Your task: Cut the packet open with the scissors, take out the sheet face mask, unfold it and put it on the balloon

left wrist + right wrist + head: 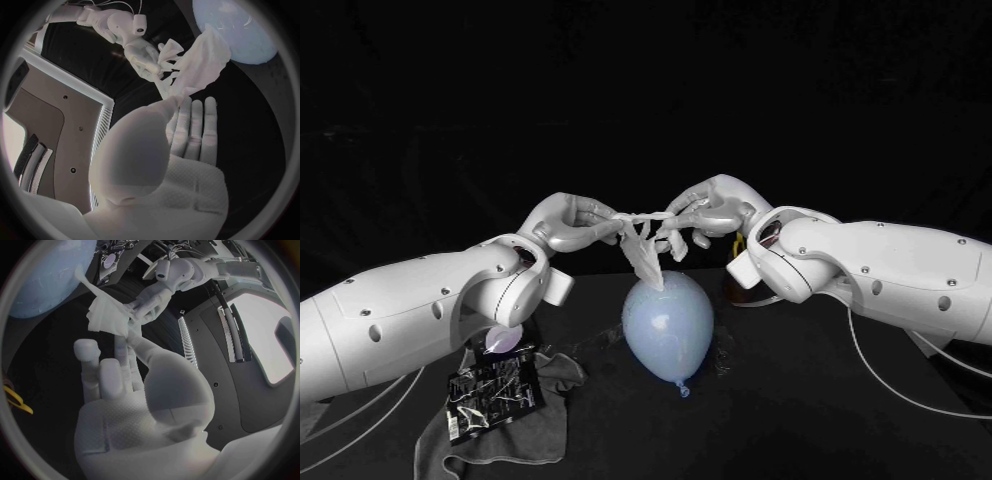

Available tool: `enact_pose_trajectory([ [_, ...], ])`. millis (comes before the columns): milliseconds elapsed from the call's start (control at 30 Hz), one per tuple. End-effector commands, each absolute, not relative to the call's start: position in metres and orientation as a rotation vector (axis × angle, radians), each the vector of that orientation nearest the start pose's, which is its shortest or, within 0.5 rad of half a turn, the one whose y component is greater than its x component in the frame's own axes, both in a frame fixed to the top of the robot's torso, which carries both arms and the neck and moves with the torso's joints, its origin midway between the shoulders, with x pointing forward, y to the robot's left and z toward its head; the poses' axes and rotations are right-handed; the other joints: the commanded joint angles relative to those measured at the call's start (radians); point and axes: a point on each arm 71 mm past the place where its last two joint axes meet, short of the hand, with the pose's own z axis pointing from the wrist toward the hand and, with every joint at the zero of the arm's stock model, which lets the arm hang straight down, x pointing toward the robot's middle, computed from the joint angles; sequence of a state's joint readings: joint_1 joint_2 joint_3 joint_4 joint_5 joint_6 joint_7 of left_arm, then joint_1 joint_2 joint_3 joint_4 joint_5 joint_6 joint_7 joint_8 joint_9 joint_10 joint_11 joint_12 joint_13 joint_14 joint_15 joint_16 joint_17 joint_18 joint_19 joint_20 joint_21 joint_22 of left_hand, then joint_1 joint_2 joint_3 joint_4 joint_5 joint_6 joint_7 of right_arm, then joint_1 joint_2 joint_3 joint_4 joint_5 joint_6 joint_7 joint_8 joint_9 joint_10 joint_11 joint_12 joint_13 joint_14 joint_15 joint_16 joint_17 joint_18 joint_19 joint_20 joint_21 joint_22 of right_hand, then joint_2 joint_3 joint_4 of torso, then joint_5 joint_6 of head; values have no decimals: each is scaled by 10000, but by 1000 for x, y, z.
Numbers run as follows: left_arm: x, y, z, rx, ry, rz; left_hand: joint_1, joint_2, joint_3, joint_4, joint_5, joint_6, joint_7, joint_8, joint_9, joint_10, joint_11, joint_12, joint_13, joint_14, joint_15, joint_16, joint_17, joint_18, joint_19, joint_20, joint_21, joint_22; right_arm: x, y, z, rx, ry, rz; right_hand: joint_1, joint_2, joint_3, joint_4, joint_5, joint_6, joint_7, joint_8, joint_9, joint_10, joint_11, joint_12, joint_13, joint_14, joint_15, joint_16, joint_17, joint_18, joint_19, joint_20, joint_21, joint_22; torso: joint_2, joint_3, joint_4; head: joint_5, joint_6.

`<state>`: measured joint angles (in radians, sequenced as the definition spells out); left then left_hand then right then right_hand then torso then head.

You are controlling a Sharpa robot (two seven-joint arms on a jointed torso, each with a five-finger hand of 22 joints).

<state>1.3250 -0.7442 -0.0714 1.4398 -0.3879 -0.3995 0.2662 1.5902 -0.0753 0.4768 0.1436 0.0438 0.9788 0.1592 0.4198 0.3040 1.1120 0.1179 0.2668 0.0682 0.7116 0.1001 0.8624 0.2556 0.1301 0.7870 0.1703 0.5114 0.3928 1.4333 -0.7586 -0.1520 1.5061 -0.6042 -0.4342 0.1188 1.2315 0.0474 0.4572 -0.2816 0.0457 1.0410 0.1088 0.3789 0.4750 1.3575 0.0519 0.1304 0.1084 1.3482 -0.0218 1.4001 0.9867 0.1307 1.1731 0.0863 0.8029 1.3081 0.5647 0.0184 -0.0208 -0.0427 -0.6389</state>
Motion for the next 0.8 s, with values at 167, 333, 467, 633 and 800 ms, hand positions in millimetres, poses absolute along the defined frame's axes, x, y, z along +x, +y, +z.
enact_pose_trajectory([
  [167,528,179,-106,-5965,14382,-13542,-284,-38,372,-181,38,-7,37,62,70,-9,24,-127,4,-126,58,-1,-70,-255,-339,41,155,190,514,-169,-102,1843,15466,10530,-40,-96,139,8,29,-60,22,29,23,108,-128,-14,3,-148,1,-94,-181,164,-84,16,-115,659,3,10,-9,18,8],
  [333,531,175,-92,-5412,14568,-13682,-491,-80,732,-309,38,-58,96,109,127,-156,103,-233,-1,-519,190,-238,-208,-355,-740,130,37,212,518,-169,-95,1241,15212,10159,-46,-143,176,6,29,-73,31,27,29,69,-120,-41,2,-209,9,-143,-306,168,-110,21,-148,650,9,8,-2,10,20],
  [467,535,175,-82,-5072,14867,-13736,-752,-161,1311,-426,38,-182,213,199,251,-464,258,-442,-28,-1045,414,-748,-509,-431,-1121,316,-383,7,521,-170,-90,960,15057,9896,-45,-200,203,0,28,-74,39,27,34,35,-112,-63,4,-269,15,-192,-434,172,-135,25,-179,642,0,4,-7,1,32],
  [633,538,178,-74,-4881,15060,-13751,-1038,-278,1859,-518,43,-329,346,382,467,-626,394,-651,-27,-1341,566,-1152,-792,-394,-1248,534,-919,-344,524,-172,-87,881,15090,9777,-118,-315,205,58,26,-137,74,-26,16,-170,-53,-176,-14,-331,59,-241,-530,192,-259,52,-359,593,-4,0,4,-9,57],
  [800,541,177,-68,-5059,15064,-13958,-1299,-316,2248,-572,39,-467,437,582,714,-660,469,-874,-34,-1325,615,-1364,-985,-260,-1134,689,-1293,-625,525,-170,-88,1043,15513,10012,-824,-907,-183,452,23,-1020,498,-690,-282,-1180,398,-686,-225,-856,441,-503,-1276,255,-985,277,-1460,295,0,-4,-1,-4,85],
])
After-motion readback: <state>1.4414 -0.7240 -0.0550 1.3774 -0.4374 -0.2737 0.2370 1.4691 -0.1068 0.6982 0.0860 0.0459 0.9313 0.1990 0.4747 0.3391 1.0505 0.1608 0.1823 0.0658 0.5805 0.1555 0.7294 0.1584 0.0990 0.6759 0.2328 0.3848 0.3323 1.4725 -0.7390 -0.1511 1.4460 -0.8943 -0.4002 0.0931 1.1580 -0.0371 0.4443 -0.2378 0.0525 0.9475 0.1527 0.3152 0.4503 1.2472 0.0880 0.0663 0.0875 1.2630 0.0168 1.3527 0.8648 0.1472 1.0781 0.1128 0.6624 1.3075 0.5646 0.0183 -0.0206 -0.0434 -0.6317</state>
